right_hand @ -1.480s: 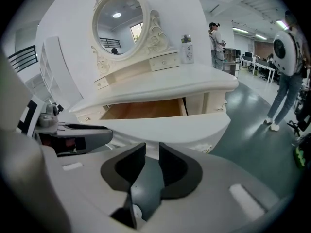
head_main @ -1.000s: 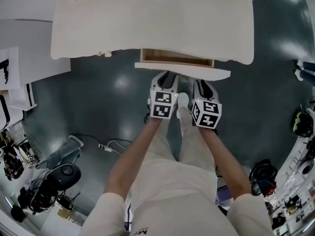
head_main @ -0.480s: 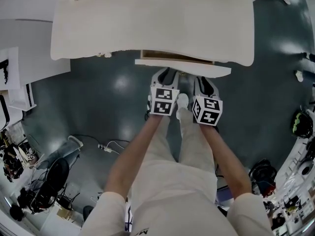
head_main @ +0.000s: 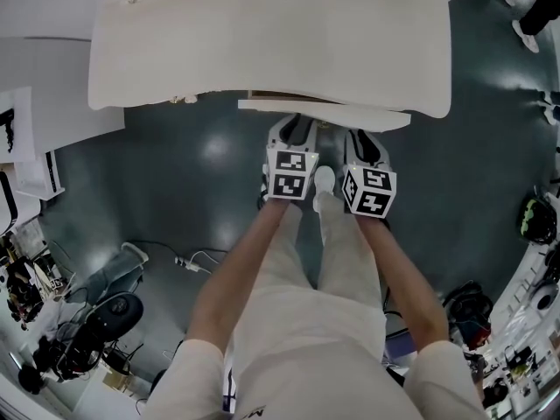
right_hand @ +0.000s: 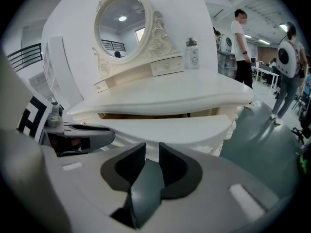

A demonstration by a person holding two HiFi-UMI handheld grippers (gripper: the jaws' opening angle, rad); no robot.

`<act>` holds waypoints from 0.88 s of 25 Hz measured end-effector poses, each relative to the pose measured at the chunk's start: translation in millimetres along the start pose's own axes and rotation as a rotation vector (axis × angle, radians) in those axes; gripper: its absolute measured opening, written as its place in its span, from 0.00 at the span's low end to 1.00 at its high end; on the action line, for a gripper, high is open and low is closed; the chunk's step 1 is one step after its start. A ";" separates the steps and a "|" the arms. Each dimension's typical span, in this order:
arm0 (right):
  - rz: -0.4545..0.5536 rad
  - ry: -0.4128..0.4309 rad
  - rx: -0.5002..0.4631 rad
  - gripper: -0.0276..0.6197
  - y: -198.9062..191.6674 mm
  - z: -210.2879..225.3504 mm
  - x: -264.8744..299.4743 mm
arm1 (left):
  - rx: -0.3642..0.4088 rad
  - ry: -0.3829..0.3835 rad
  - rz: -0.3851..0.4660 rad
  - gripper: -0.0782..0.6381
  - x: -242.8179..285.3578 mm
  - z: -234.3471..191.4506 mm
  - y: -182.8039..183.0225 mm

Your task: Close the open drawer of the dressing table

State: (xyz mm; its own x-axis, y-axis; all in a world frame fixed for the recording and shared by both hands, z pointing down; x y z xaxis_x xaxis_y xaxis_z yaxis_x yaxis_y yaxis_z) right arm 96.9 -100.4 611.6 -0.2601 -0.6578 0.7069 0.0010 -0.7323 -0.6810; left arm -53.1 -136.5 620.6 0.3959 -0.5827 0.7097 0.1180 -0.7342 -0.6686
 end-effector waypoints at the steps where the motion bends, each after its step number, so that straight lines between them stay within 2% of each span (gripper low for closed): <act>1: 0.002 0.000 -0.002 0.17 0.8 0.6 0.6 | 0.001 0.001 0.002 0.26 0.9 -0.1 0.8; 22: 0.026 0.030 -0.047 0.17 24.3 4.2 25.1 | 0.001 -0.002 0.039 0.26 26.2 -17.3 20.7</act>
State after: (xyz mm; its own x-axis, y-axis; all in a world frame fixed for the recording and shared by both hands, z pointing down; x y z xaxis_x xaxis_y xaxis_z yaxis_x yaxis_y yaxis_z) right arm 94.4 -135.5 613.6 -0.2897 -0.6705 0.6829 -0.0366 -0.7053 -0.7080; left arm -56.1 -173.0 629.2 0.4018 -0.6100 0.6829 0.1033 -0.7108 -0.6958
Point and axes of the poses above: the fingertips, and each gripper's own axes: x forward along the fingers, z to its right, y out of its top, the point moved 6 cm from there along -x, backward along the fingers, and after that the axes turned 4 degrees about -x, right-handed, at the moved point
